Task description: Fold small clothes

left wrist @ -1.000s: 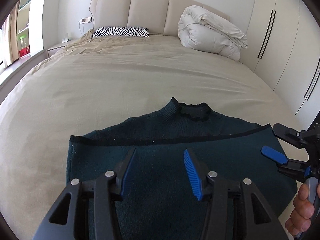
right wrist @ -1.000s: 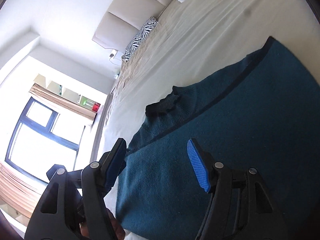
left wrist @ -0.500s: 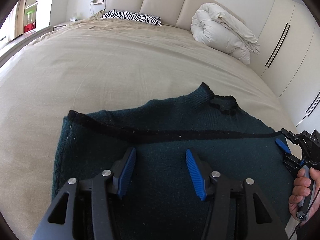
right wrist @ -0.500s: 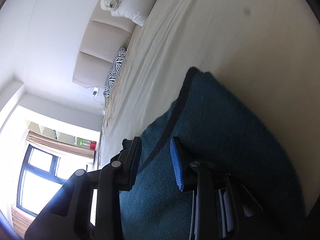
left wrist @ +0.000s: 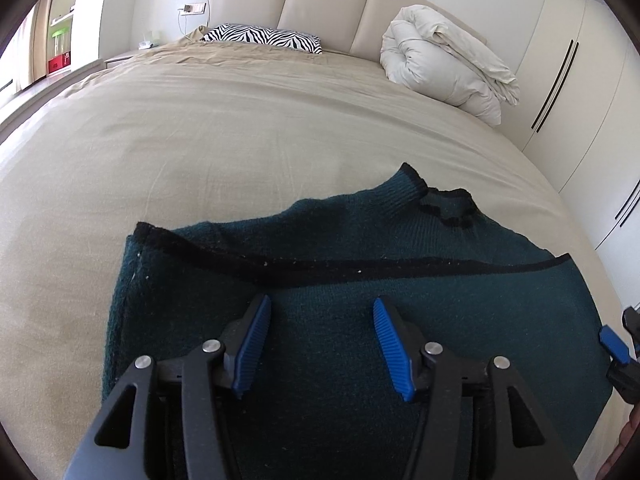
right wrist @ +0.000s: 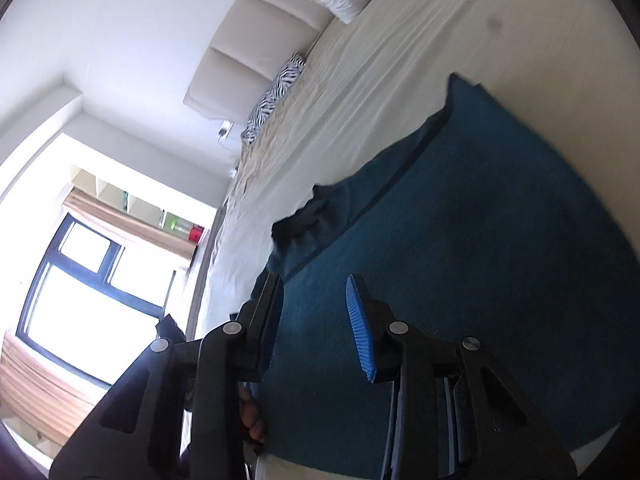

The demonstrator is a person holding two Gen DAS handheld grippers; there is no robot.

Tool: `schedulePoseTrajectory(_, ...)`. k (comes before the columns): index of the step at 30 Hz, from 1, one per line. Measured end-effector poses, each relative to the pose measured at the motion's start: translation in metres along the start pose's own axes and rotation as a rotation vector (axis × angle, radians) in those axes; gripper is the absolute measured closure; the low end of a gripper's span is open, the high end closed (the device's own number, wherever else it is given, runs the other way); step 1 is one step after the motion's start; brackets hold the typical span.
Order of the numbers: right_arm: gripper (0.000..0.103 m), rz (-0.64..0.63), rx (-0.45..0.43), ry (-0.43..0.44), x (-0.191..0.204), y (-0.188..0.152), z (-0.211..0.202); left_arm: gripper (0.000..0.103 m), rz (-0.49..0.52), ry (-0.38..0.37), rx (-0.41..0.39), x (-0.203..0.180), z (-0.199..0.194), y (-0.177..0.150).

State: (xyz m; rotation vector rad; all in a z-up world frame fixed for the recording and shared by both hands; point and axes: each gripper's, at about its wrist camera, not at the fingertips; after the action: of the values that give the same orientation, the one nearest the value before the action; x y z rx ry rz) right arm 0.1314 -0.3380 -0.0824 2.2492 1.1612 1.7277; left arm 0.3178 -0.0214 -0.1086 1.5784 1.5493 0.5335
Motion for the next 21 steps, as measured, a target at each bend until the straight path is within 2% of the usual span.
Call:
schedulePoseTrajectory(4,0.07,-0.032,0.183,0.081,0.028,-0.063,0.035,0.046,0.0,0.0,0.0,0.0,0.0,0.0)
schedulePoseTrajectory(6,0.07,-0.077,0.222,0.034,0.029,-0.081,0.048,0.046,0.0,-0.001,0.0,0.0,0.0,0.0)
schedulePoseTrajectory(8,0.073,-0.035,0.22,0.031,0.015,-0.083,0.052,0.046,-0.002,-0.003,-0.001,-0.001,0.0,-0.001)
schedulePoseTrajectory(11,0.074,0.05,0.156,0.041,-0.02,-0.066,0.029,0.046,-0.007,-0.006,-0.005,-0.001,-0.001,-0.001)
schedulePoseTrajectory(15,0.076,0.11,0.025,-0.002,-0.058,-0.026,-0.003,0.046,-0.017,-0.014,-0.008,0.001,-0.002,-0.002)
schedulePoseTrajectory(18,0.076,0.159,-0.086,-0.073,-0.082,-0.004,-0.034,0.046,-0.033,-0.022,0.013,0.003,-0.009,0.002)
schedulePoseTrajectory(20,0.073,0.199,-0.156,-0.143,-0.091,0.006,-0.055,0.047,-0.04,-0.008,0.024,0.001,-0.025,0.004)
schedulePoseTrajectory(21,0.072,0.211,-0.181,-0.152,-0.092,0.009,-0.064,0.047,-0.049,-0.018,0.017,-0.003,-0.037,0.004)
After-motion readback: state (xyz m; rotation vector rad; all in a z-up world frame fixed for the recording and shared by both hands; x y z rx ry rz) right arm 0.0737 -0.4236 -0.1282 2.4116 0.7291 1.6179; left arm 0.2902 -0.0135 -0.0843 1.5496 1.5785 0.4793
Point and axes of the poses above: each gripper's, at about its wrist camera, not at the fingertips, and z roughly the way its jaws point, x to its left, y to its top, and after that the axes turned 13 degrees about -x, right-handed
